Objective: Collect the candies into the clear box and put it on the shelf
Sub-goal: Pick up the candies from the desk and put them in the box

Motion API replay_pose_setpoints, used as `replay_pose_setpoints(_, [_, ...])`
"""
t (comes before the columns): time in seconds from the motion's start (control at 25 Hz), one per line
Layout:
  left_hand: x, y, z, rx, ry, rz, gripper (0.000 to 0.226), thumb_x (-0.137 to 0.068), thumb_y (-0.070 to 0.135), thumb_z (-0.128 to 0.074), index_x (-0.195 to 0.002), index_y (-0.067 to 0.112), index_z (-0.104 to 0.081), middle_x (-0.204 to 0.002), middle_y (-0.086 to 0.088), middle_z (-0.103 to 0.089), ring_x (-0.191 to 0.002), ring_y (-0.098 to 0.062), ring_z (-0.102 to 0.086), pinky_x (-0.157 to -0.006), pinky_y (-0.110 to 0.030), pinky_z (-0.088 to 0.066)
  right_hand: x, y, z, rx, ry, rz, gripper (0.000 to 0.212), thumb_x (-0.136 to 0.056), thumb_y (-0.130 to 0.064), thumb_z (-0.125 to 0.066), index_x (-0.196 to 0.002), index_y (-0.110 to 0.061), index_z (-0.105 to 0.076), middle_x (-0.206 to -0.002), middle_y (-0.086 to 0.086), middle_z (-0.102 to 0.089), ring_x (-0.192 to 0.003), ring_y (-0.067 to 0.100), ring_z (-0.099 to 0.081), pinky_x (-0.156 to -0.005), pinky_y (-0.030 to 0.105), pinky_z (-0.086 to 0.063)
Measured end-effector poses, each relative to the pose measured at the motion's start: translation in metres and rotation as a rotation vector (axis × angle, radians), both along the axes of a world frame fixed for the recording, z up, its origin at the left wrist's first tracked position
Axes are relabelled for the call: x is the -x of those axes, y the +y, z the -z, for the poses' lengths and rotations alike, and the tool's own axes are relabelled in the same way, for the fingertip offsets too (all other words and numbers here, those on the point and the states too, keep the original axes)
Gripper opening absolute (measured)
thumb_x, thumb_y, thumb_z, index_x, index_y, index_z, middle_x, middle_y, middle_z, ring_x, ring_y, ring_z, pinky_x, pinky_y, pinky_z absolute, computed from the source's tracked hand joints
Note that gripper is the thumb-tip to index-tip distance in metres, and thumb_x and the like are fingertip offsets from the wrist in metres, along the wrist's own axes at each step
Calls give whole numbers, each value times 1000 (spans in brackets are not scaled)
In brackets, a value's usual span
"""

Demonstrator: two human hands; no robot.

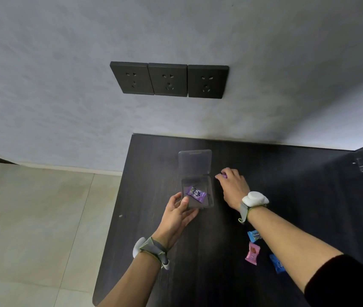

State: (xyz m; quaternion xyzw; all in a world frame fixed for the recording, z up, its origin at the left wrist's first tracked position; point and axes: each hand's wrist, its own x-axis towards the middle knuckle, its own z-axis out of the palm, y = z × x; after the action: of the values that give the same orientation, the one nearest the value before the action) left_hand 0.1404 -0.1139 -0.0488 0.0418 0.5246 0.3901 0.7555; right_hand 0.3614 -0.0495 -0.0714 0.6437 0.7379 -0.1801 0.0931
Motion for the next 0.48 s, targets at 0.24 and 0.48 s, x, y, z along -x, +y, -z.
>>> replay_pose_setpoints(0.24, [-12,-3,-3,-2,18,96,29,-102,13,-53,-131,15,-48,-133,-15,-58,-118,-35,-65,-105,-50,-50,-9,-40,-11,-20,123,207,27,-91,-12,-61,-117,-15,-56,-118,9,-53,-110,30,-53,-87,43,-52])
replay_pose_setpoints(0.48, [-23,-13,7,-5,58,139,32,-103,10,-50,-135,10,-44,-132,-17,-56,-116,-35,-64,-106,-49,-48,-13,-81,-44,-204,295,467,35,-88,-29,-69,-120,-17,-59,-112,5,-60,-104,26,-58,-84,41,-53])
